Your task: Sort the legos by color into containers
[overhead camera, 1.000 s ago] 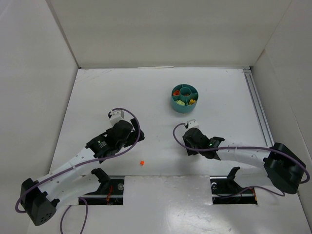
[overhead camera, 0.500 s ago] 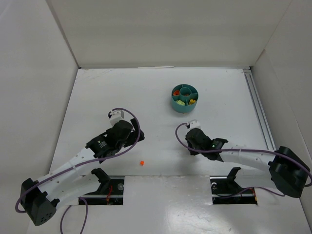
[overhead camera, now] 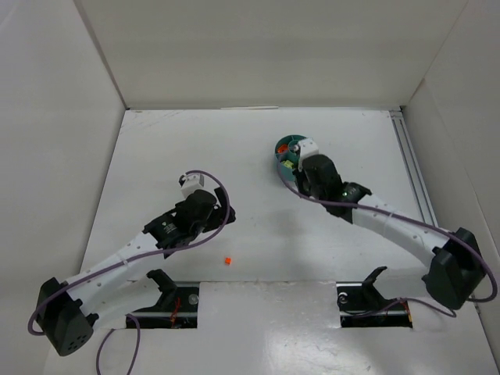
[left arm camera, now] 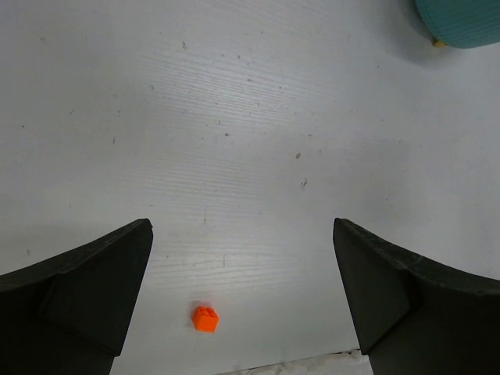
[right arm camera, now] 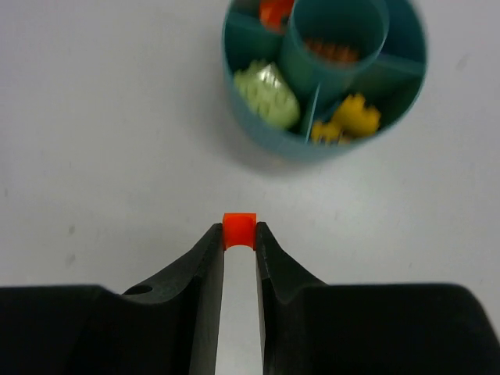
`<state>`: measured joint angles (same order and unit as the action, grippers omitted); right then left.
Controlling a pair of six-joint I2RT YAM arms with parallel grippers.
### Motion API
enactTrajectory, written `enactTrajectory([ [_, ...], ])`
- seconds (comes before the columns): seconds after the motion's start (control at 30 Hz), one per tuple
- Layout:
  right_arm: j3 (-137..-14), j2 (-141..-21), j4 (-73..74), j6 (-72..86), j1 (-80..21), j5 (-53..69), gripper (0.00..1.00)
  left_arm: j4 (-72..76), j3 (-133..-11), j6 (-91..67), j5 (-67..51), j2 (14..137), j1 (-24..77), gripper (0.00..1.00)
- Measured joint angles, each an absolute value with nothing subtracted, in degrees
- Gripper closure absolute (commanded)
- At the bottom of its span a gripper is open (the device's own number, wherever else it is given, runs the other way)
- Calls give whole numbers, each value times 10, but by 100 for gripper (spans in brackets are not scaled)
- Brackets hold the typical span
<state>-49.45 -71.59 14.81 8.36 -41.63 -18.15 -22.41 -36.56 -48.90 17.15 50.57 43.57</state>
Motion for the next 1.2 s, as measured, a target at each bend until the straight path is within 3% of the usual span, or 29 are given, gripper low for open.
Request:
enactTrajectory([
  [0.27,-760,-914,110,-62,-335,-136,81,-185,-381,-450,171,555,435,0],
  [0.5,-895,-1054,108,-158,-302,-88,81,-162,-414,-411,146,604,409,0],
  [0.97,-913,-1110,125,-207,-288,-77,76,-156,-429,-383,119,641,400,0],
  [1.2,-909,-1110,131,-210,-287,-79,66,-162,-437,-384,117,642,400,0],
])
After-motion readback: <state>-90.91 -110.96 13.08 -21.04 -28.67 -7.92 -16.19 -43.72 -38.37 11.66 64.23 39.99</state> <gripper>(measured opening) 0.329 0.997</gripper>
